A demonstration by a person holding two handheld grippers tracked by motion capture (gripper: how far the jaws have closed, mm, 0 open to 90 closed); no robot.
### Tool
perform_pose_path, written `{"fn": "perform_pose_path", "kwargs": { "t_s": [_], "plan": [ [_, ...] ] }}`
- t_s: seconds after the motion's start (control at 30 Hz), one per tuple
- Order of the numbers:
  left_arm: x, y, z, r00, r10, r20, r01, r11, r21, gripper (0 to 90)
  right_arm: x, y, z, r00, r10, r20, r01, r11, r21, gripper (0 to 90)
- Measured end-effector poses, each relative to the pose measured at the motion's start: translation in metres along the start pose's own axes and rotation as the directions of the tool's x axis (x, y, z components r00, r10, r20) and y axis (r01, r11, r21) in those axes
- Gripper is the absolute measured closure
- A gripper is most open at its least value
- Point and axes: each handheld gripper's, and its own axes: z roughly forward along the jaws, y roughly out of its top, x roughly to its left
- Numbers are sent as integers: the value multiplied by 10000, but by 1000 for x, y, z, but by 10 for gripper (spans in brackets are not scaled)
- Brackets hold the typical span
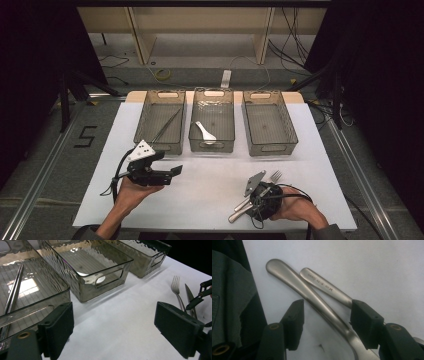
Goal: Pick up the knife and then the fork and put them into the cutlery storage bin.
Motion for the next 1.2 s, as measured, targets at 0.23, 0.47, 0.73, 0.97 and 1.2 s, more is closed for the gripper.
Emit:
{"fn": "perform_pose_path", "kwargs": {
  "t_s": [0.23, 0.47, 0.73, 0.97, 1.2],
  "plan": [
    [0, 0, 0, 10000, -8, 9, 8, 10000, -2, 156, 1, 0, 2, 9997, -256, 51, 255, 9993, 274, 523],
    [0, 0, 0, 10000, -10, 8, 10, 10000, -8, 156, 3, 3, 2, 9993, -369, 32, 367, 9979, 537, 564],
    [-1, 0, 0, 10000, -12, 11, 12, 10000, -25, 156, 6, 8, 2, 9972, -739, -101, 745, 9924, 980, 666],
    [-1, 0, 1, 10000, 2, 11, -1, 10000, -12, 156, 6, 9, 1, 9940, -1048, -307, 1075, 9885, 1061, 713],
    [-1, 0, 1, 10000, 28, 2, -28, 10000, 12, 156, 7, 11, 2, 9910, -1283, -395, 1320, 9846, 1144, 754]
  ]
}}
